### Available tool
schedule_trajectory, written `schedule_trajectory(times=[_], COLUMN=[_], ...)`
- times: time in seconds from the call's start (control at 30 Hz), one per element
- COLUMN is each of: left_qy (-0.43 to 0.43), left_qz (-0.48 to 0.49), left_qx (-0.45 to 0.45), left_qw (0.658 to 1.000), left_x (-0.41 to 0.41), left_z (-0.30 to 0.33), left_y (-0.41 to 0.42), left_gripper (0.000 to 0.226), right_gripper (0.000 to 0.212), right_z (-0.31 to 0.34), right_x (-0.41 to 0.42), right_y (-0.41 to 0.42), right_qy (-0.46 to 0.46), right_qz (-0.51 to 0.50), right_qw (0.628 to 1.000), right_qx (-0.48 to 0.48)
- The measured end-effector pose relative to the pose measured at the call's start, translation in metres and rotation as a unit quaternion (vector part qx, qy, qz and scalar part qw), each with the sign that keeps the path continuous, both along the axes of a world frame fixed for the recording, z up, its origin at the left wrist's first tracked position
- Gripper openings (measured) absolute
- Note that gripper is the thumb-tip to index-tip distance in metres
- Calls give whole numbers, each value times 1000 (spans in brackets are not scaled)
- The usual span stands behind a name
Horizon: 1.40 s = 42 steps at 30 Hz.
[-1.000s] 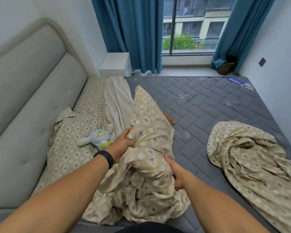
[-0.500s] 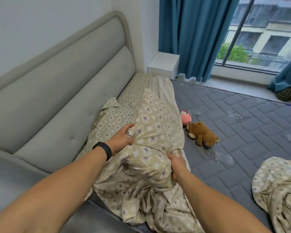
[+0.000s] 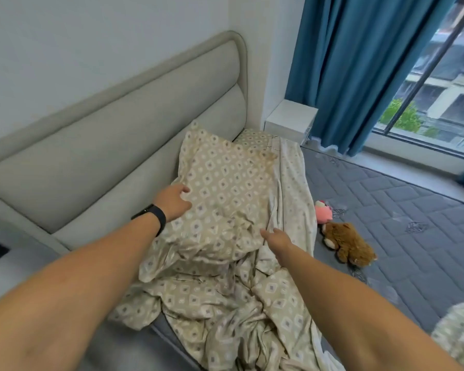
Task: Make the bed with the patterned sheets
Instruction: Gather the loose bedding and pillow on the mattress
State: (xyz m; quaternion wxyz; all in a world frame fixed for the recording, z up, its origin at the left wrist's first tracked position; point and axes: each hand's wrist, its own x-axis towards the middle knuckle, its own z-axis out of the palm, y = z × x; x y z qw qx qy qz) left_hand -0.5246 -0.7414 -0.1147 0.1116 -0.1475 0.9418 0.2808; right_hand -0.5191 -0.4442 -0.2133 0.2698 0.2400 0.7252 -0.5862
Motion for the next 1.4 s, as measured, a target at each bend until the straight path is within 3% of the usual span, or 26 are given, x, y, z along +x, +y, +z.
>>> schedule_trajectory(times=[0.23, 0.37, 0.5, 0.63, 0.73, 0.87, 1.07, 1.27, 1.4], left_qy=[-172, -183, -171, -175, -182, -206, -225, -200, -177], left_qz=[-185, -317, -379, -410, -420, -428, -451, -450, -429], left_qx=[51, 35, 33, 31, 21, -22, -79, -99, -105], left_qw=[966, 930, 909, 895, 889, 880, 860, 865, 879], left_x=[7, 18, 29, 40, 48, 66, 71, 17, -43], left_z=[-60, -68, -72, -81, -91, -111, -135, -156, -219], left_y=[110, 178, 236, 286, 316, 349, 391, 435, 456], left_gripper=[37, 36, 37, 36, 38, 37, 40, 44, 46], right_gripper=[64, 58, 53, 35, 41, 29, 46, 43, 37], right_z=[-2, -1, -1, -1, -10, -24, -51, -85, -143], right_x=[40, 65, 88, 110, 125, 141, 152, 93, 21], right_y=[31, 66, 117, 174, 214, 263, 318, 361, 386], right_qy=[-25, -22, 5, 2, -10, -36, -73, -61, 7], right_qz=[79, 83, 88, 61, 20, 31, 78, 112, 153], right_qw=[994, 991, 984, 981, 982, 983, 976, 960, 923], right_qx=[67, 105, 156, 186, 187, 175, 189, 250, 353])
